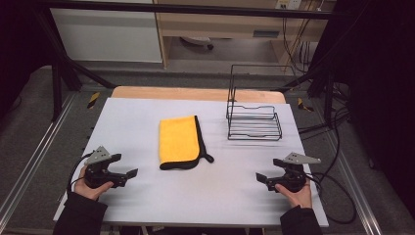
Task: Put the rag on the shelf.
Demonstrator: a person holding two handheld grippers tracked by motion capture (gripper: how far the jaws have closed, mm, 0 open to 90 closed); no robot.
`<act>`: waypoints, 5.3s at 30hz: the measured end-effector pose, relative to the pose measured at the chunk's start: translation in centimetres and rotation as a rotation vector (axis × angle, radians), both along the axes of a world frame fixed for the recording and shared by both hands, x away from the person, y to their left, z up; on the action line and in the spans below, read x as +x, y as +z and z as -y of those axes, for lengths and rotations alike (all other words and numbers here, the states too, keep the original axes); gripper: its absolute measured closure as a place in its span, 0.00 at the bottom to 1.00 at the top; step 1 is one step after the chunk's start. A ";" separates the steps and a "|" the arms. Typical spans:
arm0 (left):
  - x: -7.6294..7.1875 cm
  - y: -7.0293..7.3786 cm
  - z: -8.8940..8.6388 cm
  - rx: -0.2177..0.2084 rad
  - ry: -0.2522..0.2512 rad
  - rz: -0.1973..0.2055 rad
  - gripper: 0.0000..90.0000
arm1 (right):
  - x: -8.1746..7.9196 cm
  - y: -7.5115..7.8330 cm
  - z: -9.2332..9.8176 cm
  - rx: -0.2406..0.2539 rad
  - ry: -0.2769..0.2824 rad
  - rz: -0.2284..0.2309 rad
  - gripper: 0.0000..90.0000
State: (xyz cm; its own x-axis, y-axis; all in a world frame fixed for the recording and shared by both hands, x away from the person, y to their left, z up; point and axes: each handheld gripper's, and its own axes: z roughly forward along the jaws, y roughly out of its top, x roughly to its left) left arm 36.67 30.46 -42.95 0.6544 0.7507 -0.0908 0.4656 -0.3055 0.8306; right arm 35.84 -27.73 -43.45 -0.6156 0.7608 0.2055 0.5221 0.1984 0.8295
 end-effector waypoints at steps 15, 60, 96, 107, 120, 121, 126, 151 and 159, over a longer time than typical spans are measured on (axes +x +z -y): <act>0.2 -0.1 0.7 0.011 0.009 -0.012 0.07 | 0.0 -0.1 -0.6 -0.005 0.005 -0.009 0.02; 4.9 -1.5 10.5 0.113 0.020 -0.140 0.56 | 1.9 0.7 -7.4 -0.031 0.007 -0.039 0.08; 4.7 -2.2 10.8 0.062 0.032 -0.178 0.84 | 10.1 -1.9 -21.0 -0.087 0.036 -0.164 0.58; 4.9 -2.1 10.6 0.035 0.048 -0.205 0.88 | 9.5 -1.7 -22.2 -0.080 0.010 -0.219 0.84; 4.6 -1.5 10.0 -0.023 0.077 -0.228 0.94 | 9.3 -0.8 -21.9 -0.025 0.017 -0.251 0.92; 4.3 -1.3 9.9 -0.048 0.076 -0.241 0.94 | 9.2 -0.6 -21.9 -0.020 0.022 -0.250 0.93; 2.7 -1.2 10.0 -0.068 0.053 -0.272 0.94 | 7.9 0.3 -21.5 -0.043 0.057 -0.253 0.93; 0.2 -0.6 9.7 0.065 -0.004 -0.169 0.65 | 7.8 1.0 -20.3 -0.058 0.100 -0.044 0.40; 2.2 -0.7 9.8 0.020 0.029 -0.192 0.47 | 12.4 0.8 -21.0 -0.079 0.045 -0.048 0.45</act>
State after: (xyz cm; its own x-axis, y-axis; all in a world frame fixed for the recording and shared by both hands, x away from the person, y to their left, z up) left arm 38.89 20.65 -43.61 0.6045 0.7718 -0.1973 0.6241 -0.3050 0.7193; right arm 48.28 -6.71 -42.66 -0.6401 0.7479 0.1760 0.5500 0.2860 0.7847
